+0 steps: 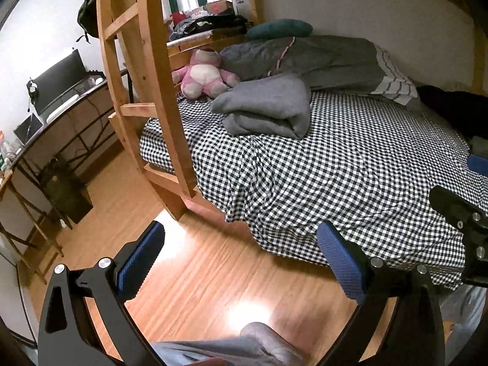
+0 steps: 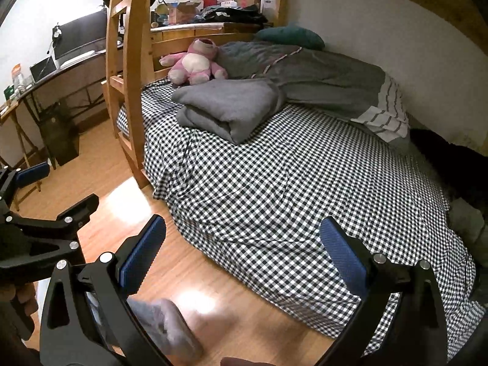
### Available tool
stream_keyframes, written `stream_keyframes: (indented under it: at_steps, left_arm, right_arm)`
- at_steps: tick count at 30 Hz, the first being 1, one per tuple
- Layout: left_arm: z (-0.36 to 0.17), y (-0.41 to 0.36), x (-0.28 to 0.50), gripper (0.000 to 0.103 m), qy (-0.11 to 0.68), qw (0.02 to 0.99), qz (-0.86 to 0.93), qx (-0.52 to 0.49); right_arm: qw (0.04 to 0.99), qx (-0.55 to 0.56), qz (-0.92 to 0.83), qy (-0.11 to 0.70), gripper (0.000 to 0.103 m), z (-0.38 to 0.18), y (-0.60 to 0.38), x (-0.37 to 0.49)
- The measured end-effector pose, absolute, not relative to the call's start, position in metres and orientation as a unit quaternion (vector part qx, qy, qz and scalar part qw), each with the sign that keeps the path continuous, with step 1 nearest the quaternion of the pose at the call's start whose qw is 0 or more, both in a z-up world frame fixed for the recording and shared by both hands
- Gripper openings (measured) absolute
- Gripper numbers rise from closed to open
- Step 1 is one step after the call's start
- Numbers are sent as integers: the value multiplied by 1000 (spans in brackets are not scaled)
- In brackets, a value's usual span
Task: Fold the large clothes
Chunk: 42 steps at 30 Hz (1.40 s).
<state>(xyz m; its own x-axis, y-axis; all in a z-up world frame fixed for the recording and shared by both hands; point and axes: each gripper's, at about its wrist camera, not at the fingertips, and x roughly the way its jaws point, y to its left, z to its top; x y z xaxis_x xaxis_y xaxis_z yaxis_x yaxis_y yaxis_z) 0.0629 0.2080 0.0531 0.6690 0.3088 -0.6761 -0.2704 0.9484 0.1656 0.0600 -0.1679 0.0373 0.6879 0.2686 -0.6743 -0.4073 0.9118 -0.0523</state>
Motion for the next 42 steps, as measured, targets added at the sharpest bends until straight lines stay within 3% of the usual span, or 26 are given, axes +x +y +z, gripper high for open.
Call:
stream_keyframes:
  at_steps: [42]
  left_arm:
    - [59, 201, 53, 99, 375, 915, 146, 27]
  right_arm:
    - [905, -107, 204, 357, 100, 22, -164, 51]
